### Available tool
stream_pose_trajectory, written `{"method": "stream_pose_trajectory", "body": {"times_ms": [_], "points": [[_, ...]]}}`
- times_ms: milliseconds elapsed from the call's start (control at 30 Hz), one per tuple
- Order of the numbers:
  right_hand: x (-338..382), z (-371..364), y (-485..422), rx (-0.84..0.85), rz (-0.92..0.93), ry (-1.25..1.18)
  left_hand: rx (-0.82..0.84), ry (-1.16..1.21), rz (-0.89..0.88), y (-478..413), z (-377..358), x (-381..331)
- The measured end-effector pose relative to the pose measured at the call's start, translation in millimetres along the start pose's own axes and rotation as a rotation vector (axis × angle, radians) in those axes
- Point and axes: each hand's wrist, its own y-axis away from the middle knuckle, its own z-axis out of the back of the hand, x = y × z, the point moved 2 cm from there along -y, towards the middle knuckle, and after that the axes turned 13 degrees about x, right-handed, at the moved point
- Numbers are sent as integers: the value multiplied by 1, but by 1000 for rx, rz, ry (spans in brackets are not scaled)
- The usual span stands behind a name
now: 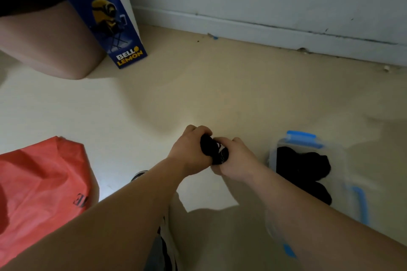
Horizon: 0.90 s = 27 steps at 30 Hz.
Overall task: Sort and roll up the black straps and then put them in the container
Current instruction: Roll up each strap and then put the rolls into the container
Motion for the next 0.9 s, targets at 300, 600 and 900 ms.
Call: {"method": "stream_pose_trajectory", "body": {"times_ms": [300,600,900], "points": [[13,56,85,-177,156,-31,-121,31,-122,50,21,-73],[-50,81,187,-143,-7,-202,-71,153,-186,86,-30,-140],[-108,68,238,13,-230,169,288,-29,-144,95,-101,-183]]}}
